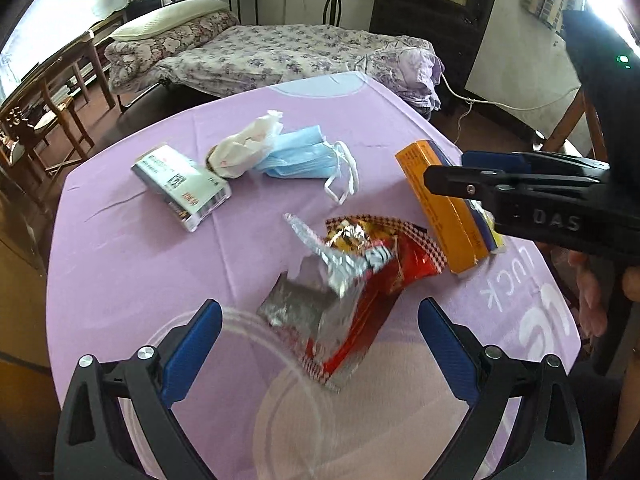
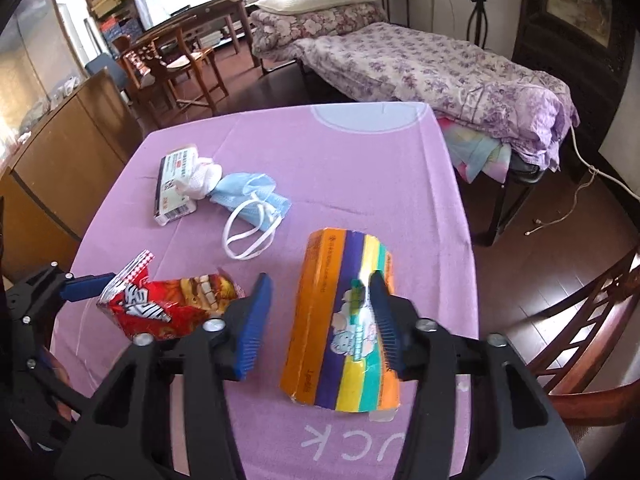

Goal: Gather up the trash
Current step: 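Grasp the red-and-silver snack bag with the left tool while the right tool holds the box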

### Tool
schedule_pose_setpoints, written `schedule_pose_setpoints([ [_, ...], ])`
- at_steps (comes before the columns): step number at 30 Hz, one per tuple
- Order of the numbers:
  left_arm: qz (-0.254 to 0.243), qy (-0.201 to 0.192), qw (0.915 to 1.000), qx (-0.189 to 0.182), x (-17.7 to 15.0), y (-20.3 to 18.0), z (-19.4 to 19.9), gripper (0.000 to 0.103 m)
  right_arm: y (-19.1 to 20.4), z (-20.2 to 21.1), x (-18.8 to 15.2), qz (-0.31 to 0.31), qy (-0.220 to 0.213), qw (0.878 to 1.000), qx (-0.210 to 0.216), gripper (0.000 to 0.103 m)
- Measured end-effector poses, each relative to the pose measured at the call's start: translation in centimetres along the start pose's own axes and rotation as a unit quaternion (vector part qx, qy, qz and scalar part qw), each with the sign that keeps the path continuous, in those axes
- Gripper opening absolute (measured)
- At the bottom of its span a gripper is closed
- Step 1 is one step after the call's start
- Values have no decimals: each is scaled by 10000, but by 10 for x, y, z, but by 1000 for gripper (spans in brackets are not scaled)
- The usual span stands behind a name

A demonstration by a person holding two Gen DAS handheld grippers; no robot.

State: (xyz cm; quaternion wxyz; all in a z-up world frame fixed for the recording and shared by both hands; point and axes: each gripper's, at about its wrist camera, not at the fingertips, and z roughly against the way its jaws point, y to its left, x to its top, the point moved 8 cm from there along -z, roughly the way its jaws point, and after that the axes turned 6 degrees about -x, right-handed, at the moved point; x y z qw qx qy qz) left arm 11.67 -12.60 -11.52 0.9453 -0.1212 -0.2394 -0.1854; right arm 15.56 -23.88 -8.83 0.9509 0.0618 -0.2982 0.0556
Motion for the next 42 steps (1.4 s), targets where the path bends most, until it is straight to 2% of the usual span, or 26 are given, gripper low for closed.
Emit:
schedule_pose_setpoints([
  [1,-16,-1,10000,-2,2,1,-1,95,-1,1,1,-27,-23,10000,0,57],
  [5,-102,35,9998,-149,9,1,-10,84,-7,0,3,-177,-37,9998,46,61],
  [7,-118,87,9997,-201,10,1,-13,74,-8,-1,3,-198,-19,9998,43,61],
  [9,-161,151,9993,-313,11,0,-18,56,-8,-1,3,-189,-18,9998,34,61],
  [11,-189,106,9993,-315,12,-1,-19,53,-8,-2,3,-190,-16,9998,47,61],
  [12,-207,41,9993,-321,13,-1,-18,43,-8,-2,3,-176,-9,9998,42,61],
  [14,-163,66,9990,-408,11,-3,-16,37,-9,-4,2,-135,16,9999,4,62],
  [21,309,-146,9991,-236,2,14,10,35,-2,-10,-2,155,51,9996,-249,72],
  [29,884,-257,9957,51,-19,42,32,35,8,-25,-13,628,330,9956,-609,72],
  [31,1045,-278,9940,135,-27,50,39,35,9,-30,-16,689,370,9942,-734,69],
  [33,1179,-338,9922,201,-34,56,47,35,9,-34,-17,741,388,9925,-893,58],
  [37,1550,-456,9866,246,-49,69,66,35,9,-34,-15,620,353,9921,-1034,51],
  [42,1883,-621,9795,361,-69,86,99,35,23,-20,-16,385,289,9967,-652,45],
])
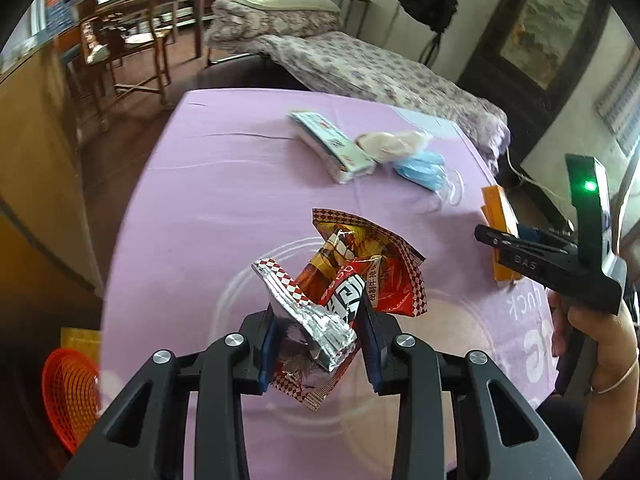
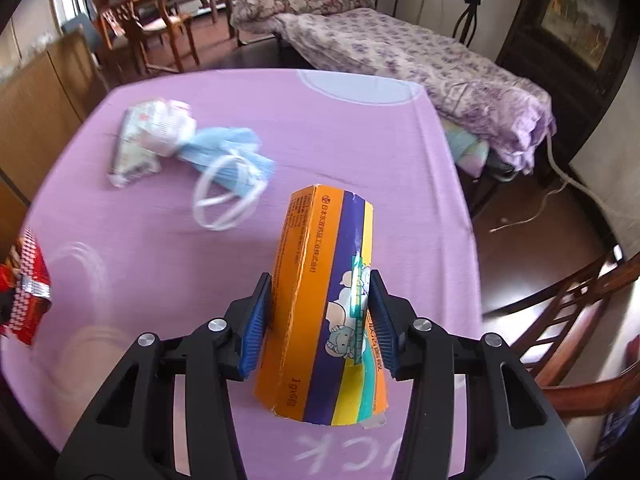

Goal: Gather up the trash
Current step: 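Grasp the red-and-silver snack bag with the left tool while the right tool holds the box, then carry both items to the red basket and open both tools over it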

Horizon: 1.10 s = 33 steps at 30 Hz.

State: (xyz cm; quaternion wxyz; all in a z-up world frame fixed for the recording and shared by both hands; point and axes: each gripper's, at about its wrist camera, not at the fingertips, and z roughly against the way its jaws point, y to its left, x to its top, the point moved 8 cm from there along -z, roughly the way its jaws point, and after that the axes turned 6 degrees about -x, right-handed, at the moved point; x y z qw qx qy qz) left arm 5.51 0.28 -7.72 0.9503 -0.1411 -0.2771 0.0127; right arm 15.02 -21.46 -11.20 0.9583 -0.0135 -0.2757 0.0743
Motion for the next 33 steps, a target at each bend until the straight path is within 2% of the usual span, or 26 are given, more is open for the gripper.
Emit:
schedule_pose_setpoints([
  [7,311,-336,9989,132,-7,28,48,35,44,37,-6,44,-102,9970,768,45],
  [13,557,-593,9963,271,-17,53,88,35,104,79,-3,626,-291,9898,1248,45],
  [19,934,-837,9906,541,-29,92,126,35,181,125,0,1334,-480,9743,1747,45],
  [24,1293,-976,9838,771,-47,133,153,35,238,155,-5,1709,-474,9578,2260,45],
  [33,1992,-984,9676,1202,-97,217,183,35,352,185,-30,2688,-358,9267,2601,45],
])
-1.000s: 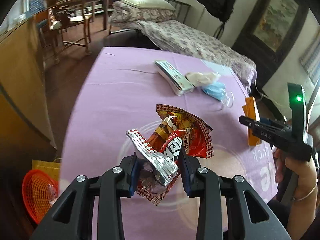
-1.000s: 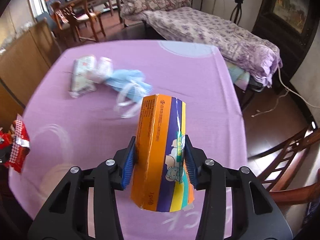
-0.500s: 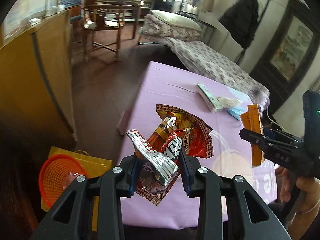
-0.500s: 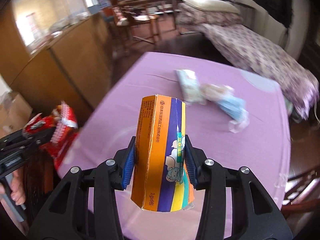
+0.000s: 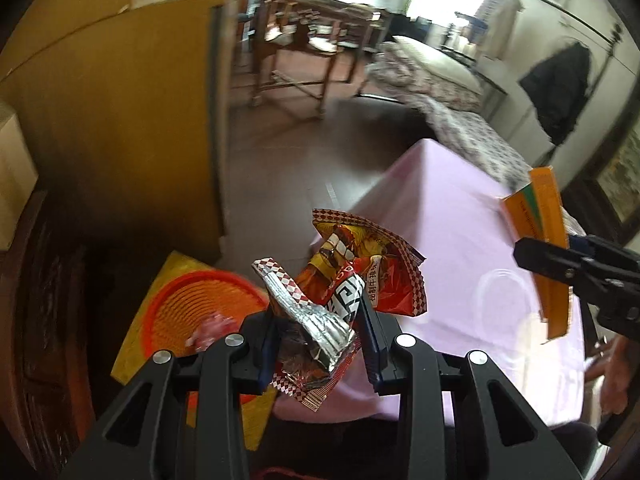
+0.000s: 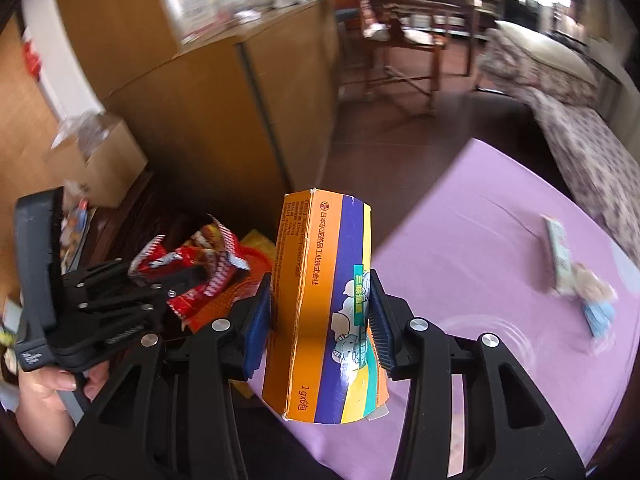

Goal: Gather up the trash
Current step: 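Carry both items to the red basket and open both tools over it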

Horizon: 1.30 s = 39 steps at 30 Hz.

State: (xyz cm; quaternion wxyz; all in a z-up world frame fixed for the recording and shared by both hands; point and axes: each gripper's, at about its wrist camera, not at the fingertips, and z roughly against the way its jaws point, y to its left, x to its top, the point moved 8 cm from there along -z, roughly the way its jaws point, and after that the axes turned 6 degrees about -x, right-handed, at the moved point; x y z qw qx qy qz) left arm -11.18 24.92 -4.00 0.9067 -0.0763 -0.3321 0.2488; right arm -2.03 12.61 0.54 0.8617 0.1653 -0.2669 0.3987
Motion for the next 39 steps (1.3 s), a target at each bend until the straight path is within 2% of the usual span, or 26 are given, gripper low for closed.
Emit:
schedule_pose_setpoints([
  [5,375,112,9990,197,-7,49,-6,35,46,-36,10,353,354,9984,246,45],
  [12,691,353,9956,523,-22,103,-24,35,81,-90,9,698,1008,9910,535,45],
  [20,982,766,9893,760,-51,150,-55,35,117,-139,5,857,1463,9825,765,45],
  [27,1132,877,9861,846,-56,169,-72,35,135,-169,0,1018,1732,9764,794,45],
  [39,1271,1011,9819,977,-64,176,-88,36,150,-199,-13,993,1954,9723,807,45],
])
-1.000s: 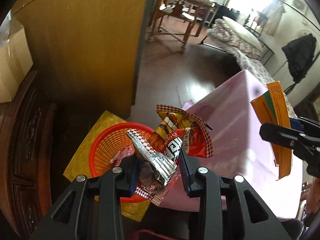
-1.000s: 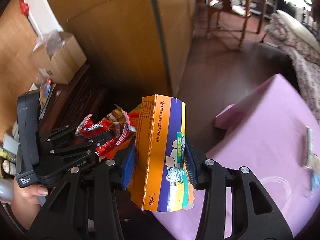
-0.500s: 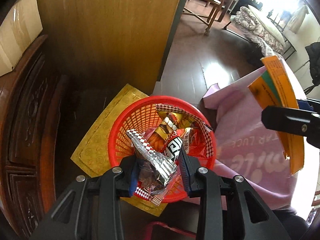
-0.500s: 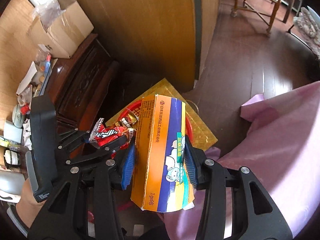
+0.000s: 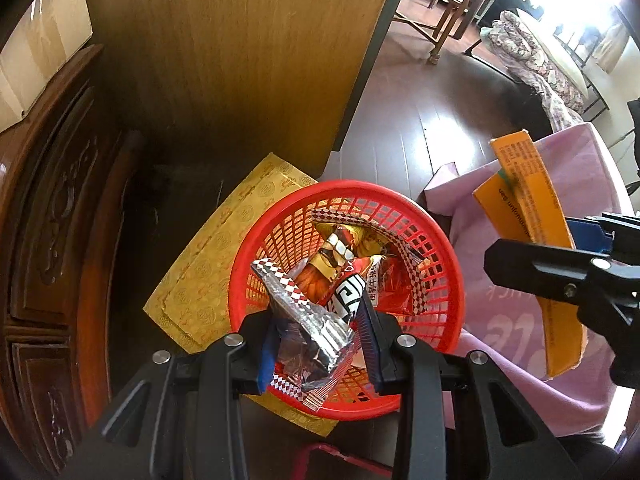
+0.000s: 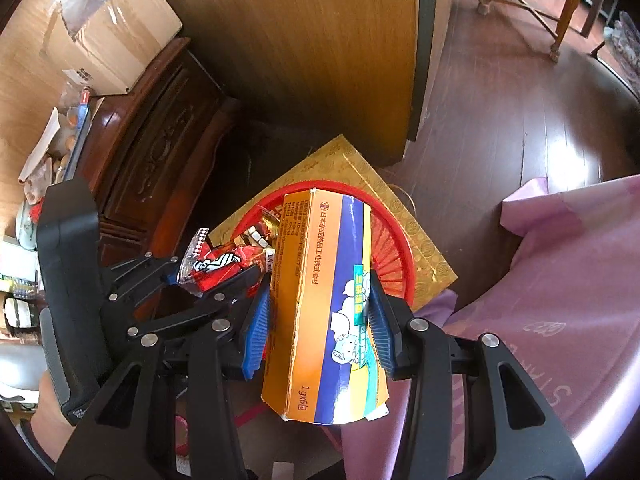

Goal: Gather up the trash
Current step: 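Carry both items to the red basket and open both tools over it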

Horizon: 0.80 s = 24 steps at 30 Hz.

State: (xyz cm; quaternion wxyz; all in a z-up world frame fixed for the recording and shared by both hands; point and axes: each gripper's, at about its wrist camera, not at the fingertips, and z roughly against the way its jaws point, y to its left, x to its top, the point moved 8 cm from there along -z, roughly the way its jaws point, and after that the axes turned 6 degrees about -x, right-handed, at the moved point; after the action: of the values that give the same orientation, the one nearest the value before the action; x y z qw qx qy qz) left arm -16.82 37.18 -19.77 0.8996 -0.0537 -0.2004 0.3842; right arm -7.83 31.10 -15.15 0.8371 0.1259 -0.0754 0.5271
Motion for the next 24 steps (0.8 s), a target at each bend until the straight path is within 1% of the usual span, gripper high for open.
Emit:
schedule_pose_setpoints([
  [1,11,10,10000,14,0,0,0,37,0,-1,1,-12,-5,10000,-15,46],
  [2,40,20,10000,52,0,1,0,45,-1,-2,1,-77,-21,10000,-55,50],
  [3,61,16,9999,80,0,2,0,54,-2,-2,1,-127,-15,9999,-59,52],
  [7,40,-18,9998,176,-1,6,2,57,-6,-1,0,-232,-10,9997,-47,52],
  [10,-6,-17,9997,239,-2,6,5,59,-8,3,-2,-247,-42,9997,66,52],
  [14,52,-62,9996,279,-1,8,11,60,-12,15,-6,-230,-174,9996,35,52],
  [16,2,-90,9995,293,0,6,15,61,-16,22,-11,-223,-222,9995,-11,52],
  [18,-64,-129,9993,336,1,1,19,64,-21,32,-17,-219,-299,9993,-44,53],
  [22,-234,-183,9991,311,3,-14,26,69,-37,54,-31,-321,-486,9983,-80,56],
  [24,-321,-219,9988,284,5,-24,30,74,-47,63,-38,-377,-570,9975,-148,56],
])
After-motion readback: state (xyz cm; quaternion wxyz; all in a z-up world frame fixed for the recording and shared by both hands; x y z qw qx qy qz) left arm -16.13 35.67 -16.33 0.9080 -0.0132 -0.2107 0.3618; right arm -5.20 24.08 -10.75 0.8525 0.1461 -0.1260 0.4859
